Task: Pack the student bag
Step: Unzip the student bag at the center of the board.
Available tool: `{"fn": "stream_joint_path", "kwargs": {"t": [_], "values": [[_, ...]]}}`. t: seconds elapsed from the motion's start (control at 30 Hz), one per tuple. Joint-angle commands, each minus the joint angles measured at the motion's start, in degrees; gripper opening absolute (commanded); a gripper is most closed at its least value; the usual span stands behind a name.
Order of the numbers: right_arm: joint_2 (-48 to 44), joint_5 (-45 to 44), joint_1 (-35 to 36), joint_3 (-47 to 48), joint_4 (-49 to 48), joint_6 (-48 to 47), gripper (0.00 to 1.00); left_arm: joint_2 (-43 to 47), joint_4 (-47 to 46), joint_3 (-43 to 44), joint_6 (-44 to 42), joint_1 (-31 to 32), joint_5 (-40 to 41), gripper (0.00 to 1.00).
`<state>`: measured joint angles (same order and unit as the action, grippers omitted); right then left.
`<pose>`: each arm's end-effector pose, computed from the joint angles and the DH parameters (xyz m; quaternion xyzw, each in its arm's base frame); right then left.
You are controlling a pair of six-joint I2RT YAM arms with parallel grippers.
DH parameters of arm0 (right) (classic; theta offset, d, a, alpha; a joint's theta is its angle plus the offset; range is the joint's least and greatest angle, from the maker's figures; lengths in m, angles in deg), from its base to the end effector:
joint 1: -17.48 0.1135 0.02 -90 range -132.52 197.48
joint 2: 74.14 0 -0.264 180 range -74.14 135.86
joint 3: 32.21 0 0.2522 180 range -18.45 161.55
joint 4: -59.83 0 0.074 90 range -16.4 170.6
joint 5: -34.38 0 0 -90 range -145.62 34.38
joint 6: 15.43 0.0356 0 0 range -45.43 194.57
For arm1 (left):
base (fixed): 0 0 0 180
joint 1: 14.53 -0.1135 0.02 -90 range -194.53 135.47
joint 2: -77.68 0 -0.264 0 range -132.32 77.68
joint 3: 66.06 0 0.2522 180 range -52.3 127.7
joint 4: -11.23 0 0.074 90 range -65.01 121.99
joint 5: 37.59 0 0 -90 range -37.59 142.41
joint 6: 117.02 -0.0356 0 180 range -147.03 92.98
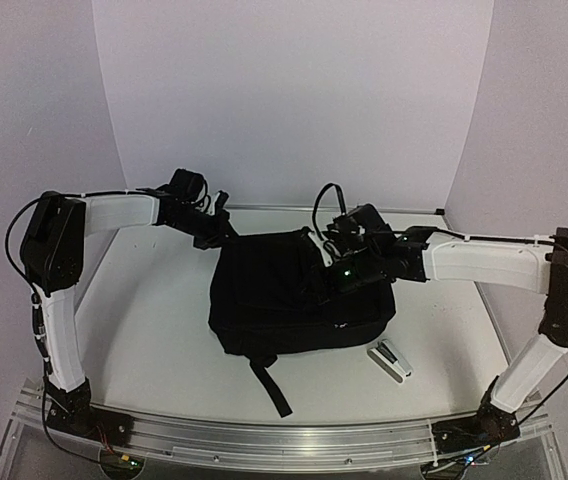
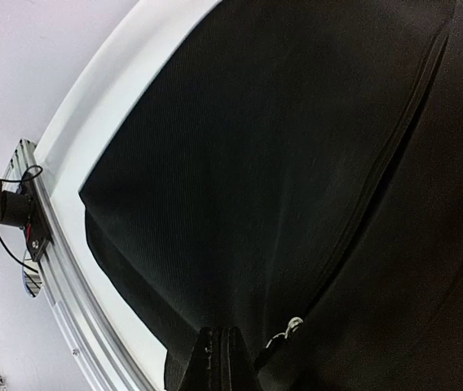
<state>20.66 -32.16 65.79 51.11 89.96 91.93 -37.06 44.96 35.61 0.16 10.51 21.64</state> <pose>0.2348 0.2850 0.2556 -0.3186 0.8385 0.3734 0.2366 0.3980 -0.2060 0.2200 0.0809 0.8981 -0.3777 0.2102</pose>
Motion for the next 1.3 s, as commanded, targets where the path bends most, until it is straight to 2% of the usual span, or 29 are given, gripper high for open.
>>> {"fn": "stream_joint_path", "kwargs": {"t": [0.0,0.33,0.37,0.4,0.43,0.57,0.6,0.67,0.77,0.93,1.27], "values": [[-2.9,1.6,2.3,-3.7,0.4,3.5,0.0,1.8,-5.8,-1.0,1.5,-0.4,3.2,0.0],[-5.3,0.4,4.8,-6.7,-1.6,7.7,0.01,3.0,-7.1,-1.9,0.3,-0.4,2.6,0.0],[-5.7,-0.7,4.8,-5.9,-1.6,8.4,0.1,3.3,-7.5,-2.3,0.0,-0.4,2.1,0.01],[-6.1,-1.9,4.8,-5.1,-1.5,9.1,0.2,3.6,-7.9,-2.6,-0.2,-0.4,1.7,0.05],[-6.7,-3.3,4.8,-4.4,-1.5,9.9,0.28,4.0,-8.0,-3.1,-0.5,-0.4,1.5,0.13],[-8.7,-11.1,4.8,-0.7,-1.0,12.3,0.5,7.0,-8.1,-5.3,-1.8,-0.4,2.9,0.58],[-9.0,-13.5,4.8,0.0,-0.6,12.5,0.54,8.0,-7.9,-5.9,-2.1,-0.4,3.8,0.66],[-8.8,-19.2,4.9,1.6,0.6,12.9,0.64,10.1,-7.0,-6.7,-2.5,-0.4,5.7,0.75],[-6.4,-28.2,5.0,4.6,3.8,12.9,0.71,13.7,-6.6,-9.1,-1.8,-0.4,9.0,0.8],[1.0,-37.8,5.2,11.6,9.2,11.8,0.72,18.8,-8.9,-14.7,0.5,-0.4,9.7,0.82],[10.7,-40.3,5.2,20.5,13.7,10.4,0.58,24.7,-8.4,-21.5,3.5,-0.4,11.5,0.84]]}}
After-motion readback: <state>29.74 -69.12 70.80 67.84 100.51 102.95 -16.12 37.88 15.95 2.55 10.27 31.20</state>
